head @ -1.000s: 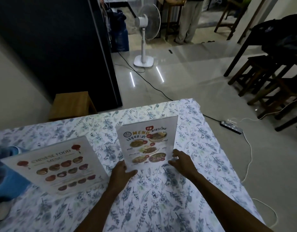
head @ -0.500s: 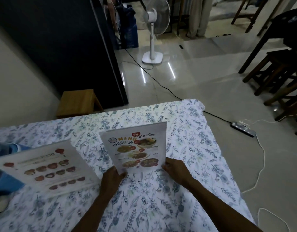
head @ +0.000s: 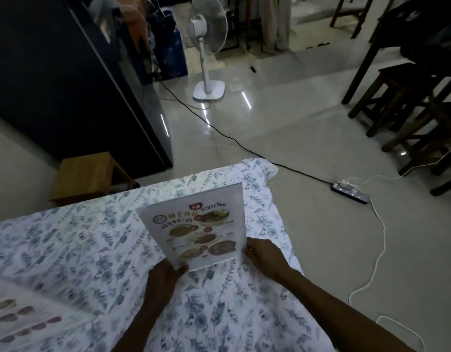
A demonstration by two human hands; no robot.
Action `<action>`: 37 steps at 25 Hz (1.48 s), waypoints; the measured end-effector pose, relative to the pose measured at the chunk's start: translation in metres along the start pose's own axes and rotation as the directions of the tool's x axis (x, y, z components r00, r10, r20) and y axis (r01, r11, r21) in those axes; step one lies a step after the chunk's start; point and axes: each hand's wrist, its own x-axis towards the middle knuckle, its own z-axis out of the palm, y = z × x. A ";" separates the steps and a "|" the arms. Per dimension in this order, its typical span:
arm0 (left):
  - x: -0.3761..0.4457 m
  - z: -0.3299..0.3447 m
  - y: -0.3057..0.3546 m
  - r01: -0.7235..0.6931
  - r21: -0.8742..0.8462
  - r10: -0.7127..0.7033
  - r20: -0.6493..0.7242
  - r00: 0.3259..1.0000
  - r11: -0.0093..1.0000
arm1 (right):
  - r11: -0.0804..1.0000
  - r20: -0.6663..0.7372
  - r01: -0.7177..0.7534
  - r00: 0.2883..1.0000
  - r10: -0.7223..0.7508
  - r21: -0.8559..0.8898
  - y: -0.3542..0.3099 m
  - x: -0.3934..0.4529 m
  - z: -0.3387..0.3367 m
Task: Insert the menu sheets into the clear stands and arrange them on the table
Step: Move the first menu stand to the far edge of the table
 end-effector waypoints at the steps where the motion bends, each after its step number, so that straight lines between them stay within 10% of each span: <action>1: 0.009 0.011 0.015 -0.028 -0.011 0.028 0.008 1.000 1.000 | 1.000 -0.028 -0.018 0.999 0.018 -0.008 0.015 0.004 -0.012; 12: 0.135 0.047 0.145 -0.189 -0.134 0.188 -0.018 0.982 0.973 | 0.998 -0.185 -0.065 0.981 0.063 -0.008 0.070 0.111 -0.126; 37: 0.242 0.060 0.134 -0.071 -0.146 0.049 -0.153 0.987 0.987 | 0.983 -0.229 -0.156 0.965 0.131 -0.097 0.076 0.234 -0.097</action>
